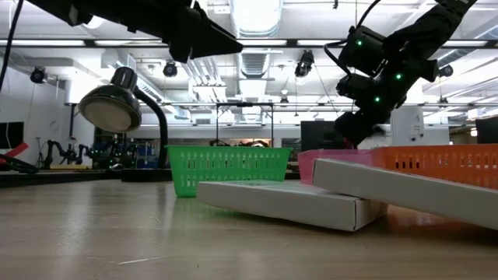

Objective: Pick and place items into bin
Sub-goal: Put the black charger cable into the pink bin, then put the right card reader box into the green bin

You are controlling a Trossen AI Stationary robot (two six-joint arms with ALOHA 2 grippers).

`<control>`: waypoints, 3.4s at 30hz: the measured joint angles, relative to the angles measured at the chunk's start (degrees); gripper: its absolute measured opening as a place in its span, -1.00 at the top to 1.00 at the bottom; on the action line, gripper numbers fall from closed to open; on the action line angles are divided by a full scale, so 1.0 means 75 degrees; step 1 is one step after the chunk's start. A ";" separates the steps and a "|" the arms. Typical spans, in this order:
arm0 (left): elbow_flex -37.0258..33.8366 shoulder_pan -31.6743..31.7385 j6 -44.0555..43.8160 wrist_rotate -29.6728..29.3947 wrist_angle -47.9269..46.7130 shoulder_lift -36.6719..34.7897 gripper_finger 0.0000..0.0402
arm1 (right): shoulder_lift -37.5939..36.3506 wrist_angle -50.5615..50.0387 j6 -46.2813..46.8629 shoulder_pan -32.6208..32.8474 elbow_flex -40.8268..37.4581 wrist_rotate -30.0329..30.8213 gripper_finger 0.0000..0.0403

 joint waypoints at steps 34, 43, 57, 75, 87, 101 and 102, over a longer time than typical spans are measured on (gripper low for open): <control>0.0000 -0.0218 -0.0351 0.0294 -0.0327 -0.0120 0.09 | -0.0948 0.6692 -0.5025 0.0143 -0.1303 -1.0111 0.45; 0.0000 -0.1068 -0.0581 0.0318 -0.0665 -0.0123 0.09 | -0.0950 0.7027 -0.5587 0.1623 -0.1220 -1.0798 0.45; 0.0012 -0.3008 -0.2498 0.0289 -0.0739 -0.0126 0.09 | -0.0938 0.7034 -0.4994 0.3236 -0.1083 -1.0764 0.45; 0.0015 -0.4760 -0.3495 0.0199 -0.0710 -0.0123 0.09 | -0.0704 0.3749 -0.2610 0.5998 0.1000 -0.4180 0.45; -0.0160 -0.4968 -0.3490 -0.0469 -0.0909 -0.0111 0.09 | 0.1667 -0.1363 -0.0399 0.7335 0.4816 -0.1432 0.45; -0.0207 -0.4971 -0.3410 -0.0592 -0.0906 -0.0126 0.09 | 0.4374 -0.4919 0.1725 0.7408 0.7983 -0.3896 0.00; -0.0207 -0.4971 -0.3408 -0.0592 -0.0905 -0.0127 0.09 | 0.4487 -0.5238 0.1890 0.7408 0.8113 -0.3916 -0.05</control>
